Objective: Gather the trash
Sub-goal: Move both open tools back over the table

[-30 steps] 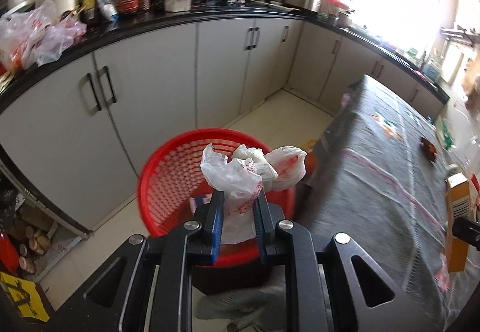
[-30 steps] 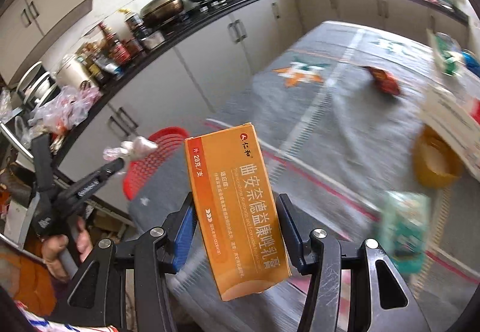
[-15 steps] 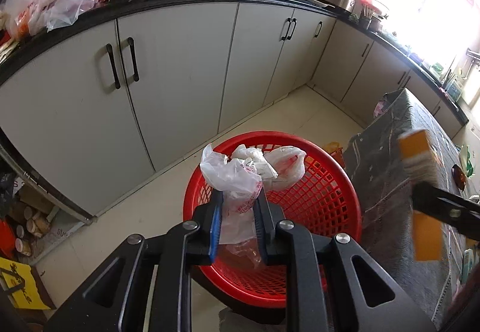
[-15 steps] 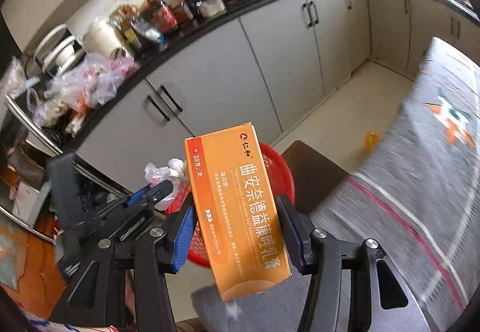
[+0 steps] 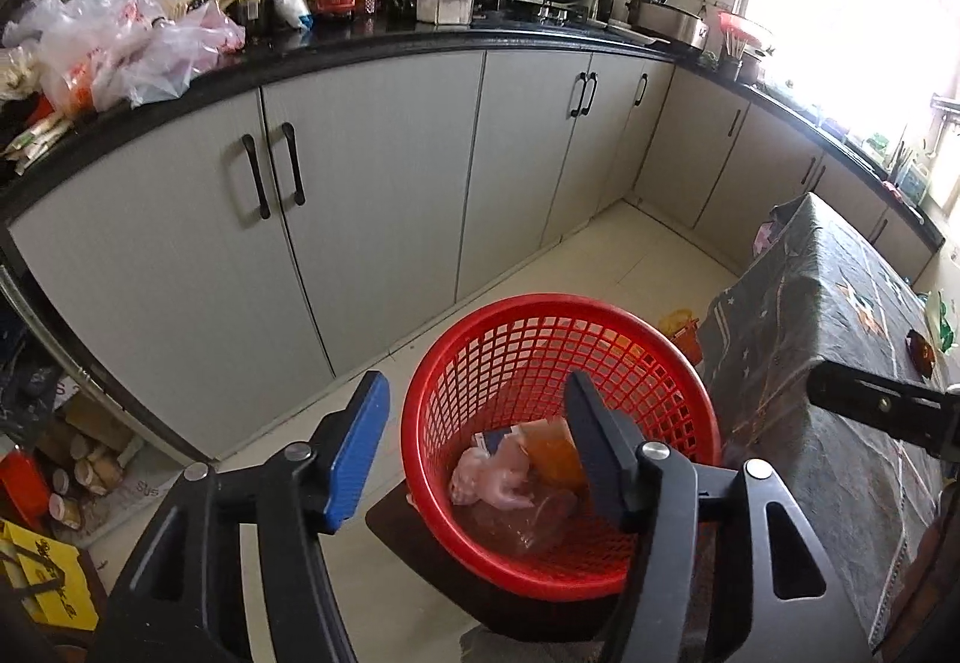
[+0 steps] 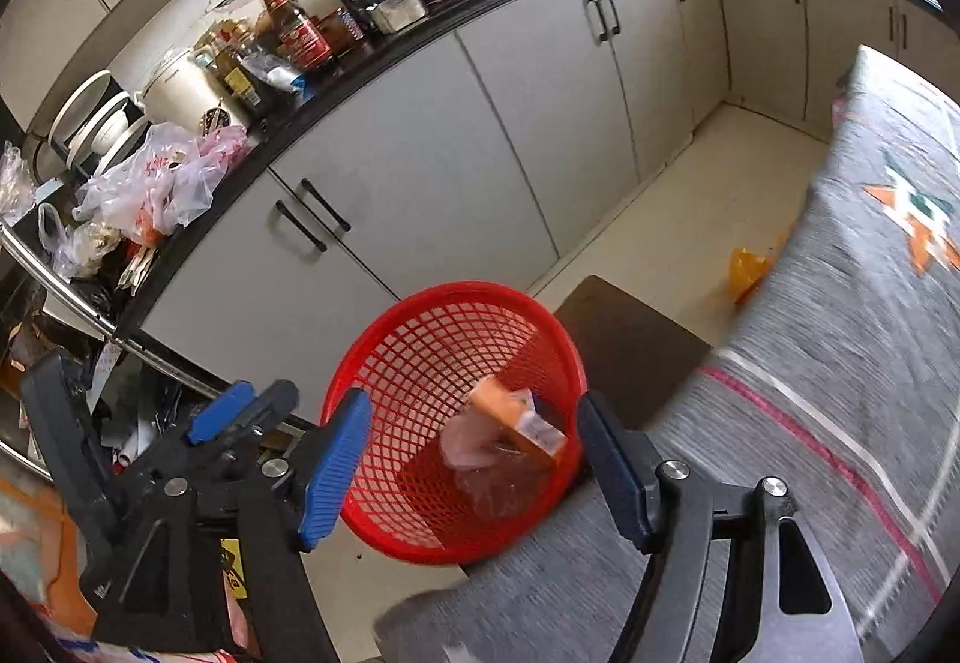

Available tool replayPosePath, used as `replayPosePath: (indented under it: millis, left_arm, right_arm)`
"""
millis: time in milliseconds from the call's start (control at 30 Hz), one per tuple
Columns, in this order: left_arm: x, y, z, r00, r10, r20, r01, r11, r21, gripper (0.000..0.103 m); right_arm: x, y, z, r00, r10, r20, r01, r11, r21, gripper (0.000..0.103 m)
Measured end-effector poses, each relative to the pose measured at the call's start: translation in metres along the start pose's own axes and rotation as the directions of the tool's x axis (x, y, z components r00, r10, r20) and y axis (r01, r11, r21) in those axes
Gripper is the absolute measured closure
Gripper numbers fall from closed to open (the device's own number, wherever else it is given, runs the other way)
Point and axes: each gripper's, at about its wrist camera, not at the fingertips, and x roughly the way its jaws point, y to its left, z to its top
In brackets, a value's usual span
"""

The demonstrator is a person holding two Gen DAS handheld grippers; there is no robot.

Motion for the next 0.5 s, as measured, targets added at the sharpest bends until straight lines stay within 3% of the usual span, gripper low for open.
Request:
replayPosePath:
  millis: [500]
  left_arm:
    - [-0.072,-0.031,-0.037,0.999,0.004,0.036,-0.007,0.997,0.076,0.038]
  right_arm:
    - [-0.120,-0.056,-0.084,0.982,-0.142,0.127,0.128,0.986,0.109,0.022]
